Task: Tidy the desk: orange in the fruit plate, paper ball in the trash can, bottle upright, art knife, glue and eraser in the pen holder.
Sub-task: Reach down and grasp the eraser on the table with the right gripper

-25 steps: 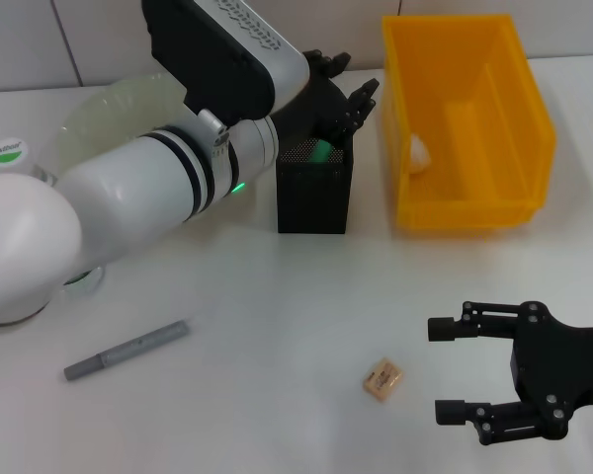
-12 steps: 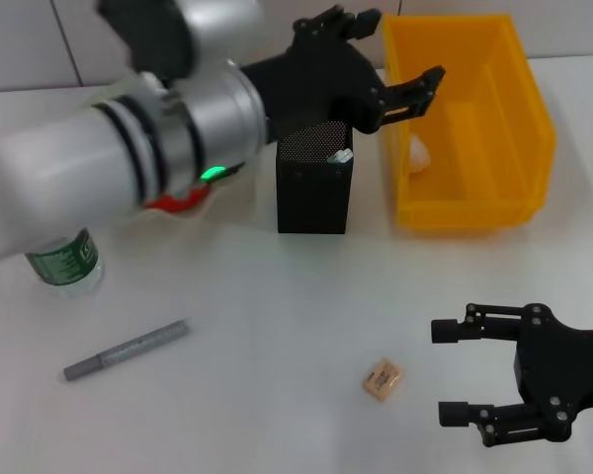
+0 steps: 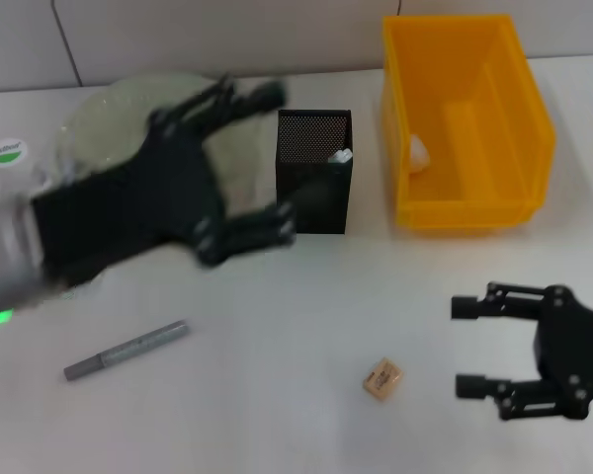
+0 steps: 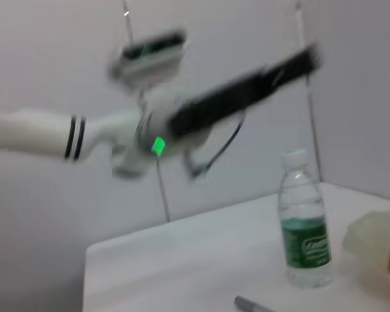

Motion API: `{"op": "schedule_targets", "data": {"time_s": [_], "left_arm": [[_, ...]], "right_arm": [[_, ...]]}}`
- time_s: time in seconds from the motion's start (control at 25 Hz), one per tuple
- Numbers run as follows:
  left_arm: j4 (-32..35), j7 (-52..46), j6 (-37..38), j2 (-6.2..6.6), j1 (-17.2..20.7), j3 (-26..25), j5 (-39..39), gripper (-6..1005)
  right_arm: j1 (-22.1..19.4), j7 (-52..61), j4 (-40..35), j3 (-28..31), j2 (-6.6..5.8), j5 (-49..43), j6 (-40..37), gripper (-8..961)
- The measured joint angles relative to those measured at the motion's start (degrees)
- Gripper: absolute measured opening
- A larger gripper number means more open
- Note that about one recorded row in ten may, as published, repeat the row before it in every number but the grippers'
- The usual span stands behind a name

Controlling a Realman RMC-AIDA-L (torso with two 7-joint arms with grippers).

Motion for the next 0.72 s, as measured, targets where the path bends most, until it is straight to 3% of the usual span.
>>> {"op": "schedule_targets", "data": {"time_s": [0.04, 0.08, 0.16, 0.28, 0.52, 0.72], "left_arm": [[-4.4, 2.4, 2.4, 0.10, -0.3, -1.3, 0.7, 841], [-4.4, 2.4, 2.4, 0.10, -0.3, -1.3, 0.7, 841], [-16.7, 8.2, 5.4, 0.65, -1.5, -3.9, 4.5, 840], [-23.9, 13.4, 5.4, 0.74, -1.7, -4.8, 6.6, 840], [-29.3, 16.9, 4.6, 0.64, -1.2, -5.1, 8.0, 839], [-31.9, 20.1, 4.0, 0.88, 0.2, -5.4, 8.6, 838]], "right_arm": [[0.0, 1.5, -1.2, 1.4, 0.03, 0.0, -0.8, 777], [0.0, 3.6, -2.6, 2.2, 0.05, 0.0, -1.5, 777], [0.2, 9.7, -6.8, 3.4, 0.06, 0.1, -2.5, 777], [0.7, 18.1, -14.1, 3.7, 0.14, 0.1, -2.8, 777], [3.0, 35.8, -31.7, -0.3, 0.15, -0.6, -5.0, 777], [5.6, 48.6, -47.3, -10.1, 0.16, -9.1, -7.1, 777]]}}
